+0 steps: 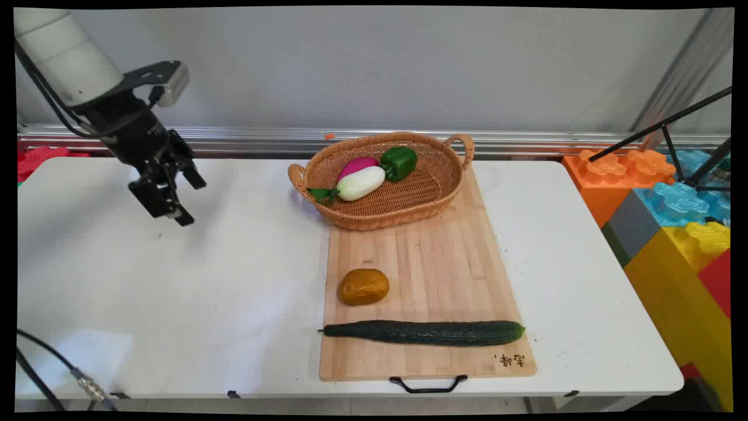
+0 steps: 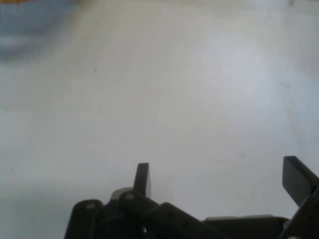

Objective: Pick up the potato from the cutting board

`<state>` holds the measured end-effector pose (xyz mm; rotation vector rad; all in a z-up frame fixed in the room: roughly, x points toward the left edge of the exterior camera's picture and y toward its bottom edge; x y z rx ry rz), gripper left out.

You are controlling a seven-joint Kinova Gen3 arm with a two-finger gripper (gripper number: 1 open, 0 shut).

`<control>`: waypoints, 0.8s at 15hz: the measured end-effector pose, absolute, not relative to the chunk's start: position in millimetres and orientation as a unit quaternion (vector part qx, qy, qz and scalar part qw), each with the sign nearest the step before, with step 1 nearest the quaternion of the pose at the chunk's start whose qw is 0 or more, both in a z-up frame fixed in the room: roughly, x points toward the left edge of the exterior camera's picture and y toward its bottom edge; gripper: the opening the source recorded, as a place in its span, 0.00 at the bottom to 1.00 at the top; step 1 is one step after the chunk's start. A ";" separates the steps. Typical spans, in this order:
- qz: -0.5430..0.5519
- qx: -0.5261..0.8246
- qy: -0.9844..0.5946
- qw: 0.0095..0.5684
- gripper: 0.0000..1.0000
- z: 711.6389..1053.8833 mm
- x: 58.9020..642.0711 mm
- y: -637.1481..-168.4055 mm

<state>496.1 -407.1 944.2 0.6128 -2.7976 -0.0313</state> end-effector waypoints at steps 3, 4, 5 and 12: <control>-0.016 0.201 -0.966 0.163 1.00 938.3 472.2 -409.0; -0.016 0.197 -0.965 0.172 1.00 937.5 458.7 -409.5; -0.016 0.194 -0.964 0.179 1.00 936.9 443.3 -409.7; -0.016 0.199 -0.958 0.204 1.00 932.5 359.5 -402.7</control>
